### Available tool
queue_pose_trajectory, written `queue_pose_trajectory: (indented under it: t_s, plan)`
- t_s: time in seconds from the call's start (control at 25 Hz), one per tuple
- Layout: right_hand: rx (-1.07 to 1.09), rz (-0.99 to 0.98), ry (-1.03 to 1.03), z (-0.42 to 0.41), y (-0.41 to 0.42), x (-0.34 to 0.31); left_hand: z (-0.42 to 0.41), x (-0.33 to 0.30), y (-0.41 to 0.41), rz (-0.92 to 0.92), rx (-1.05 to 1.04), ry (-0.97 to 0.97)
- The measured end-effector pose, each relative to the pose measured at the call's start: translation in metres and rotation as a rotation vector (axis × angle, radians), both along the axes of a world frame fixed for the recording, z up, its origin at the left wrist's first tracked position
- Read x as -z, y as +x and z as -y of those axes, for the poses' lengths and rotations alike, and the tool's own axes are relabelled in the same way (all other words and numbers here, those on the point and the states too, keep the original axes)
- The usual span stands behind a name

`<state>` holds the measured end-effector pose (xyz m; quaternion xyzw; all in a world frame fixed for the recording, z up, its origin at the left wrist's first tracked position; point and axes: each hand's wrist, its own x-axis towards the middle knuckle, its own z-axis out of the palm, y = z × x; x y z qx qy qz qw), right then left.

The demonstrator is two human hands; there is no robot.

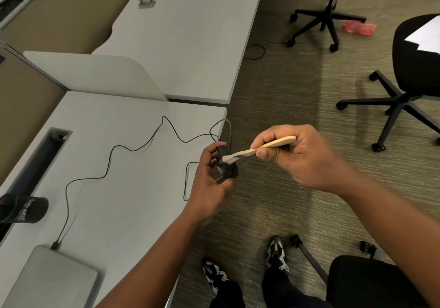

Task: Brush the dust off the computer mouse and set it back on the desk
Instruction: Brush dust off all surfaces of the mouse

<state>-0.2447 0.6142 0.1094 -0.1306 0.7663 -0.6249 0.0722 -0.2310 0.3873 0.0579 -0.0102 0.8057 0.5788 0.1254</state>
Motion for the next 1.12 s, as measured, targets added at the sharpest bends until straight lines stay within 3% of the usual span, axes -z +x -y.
queue_pose_trajectory:
  t_s: [0.28, 0.44, 0.6, 0.84, 1.04, 1.12]
  plan:
    - [0.103, -0.165, 0.102, 0.002, -0.003, -0.002, 0.003, 0.002, -0.002, -0.011, 0.040, -0.030]
    - [0.098, -0.271, 0.220, 0.001, -0.004, -0.002, 0.007, 0.007, -0.007, -0.066, 0.042, -0.181]
    - [0.314, -0.459, 0.254, 0.001, -0.003, -0.004, 0.010, 0.012, -0.008, -0.113, 0.051, -0.382]
    - [-0.058, -0.281, 0.273, 0.009, -0.006, 0.001, 0.007, 0.009, -0.007, -0.143, 0.071, -0.444]
    - [0.036, -0.318, 0.424, 0.003, -0.011, 0.005, 0.006, 0.004, -0.008, -0.175, 0.093, -0.520]
    - [0.025, -0.337, 0.381, 0.006, -0.010, 0.003, 0.005, 0.004, -0.007, -0.192, 0.094, -0.539]
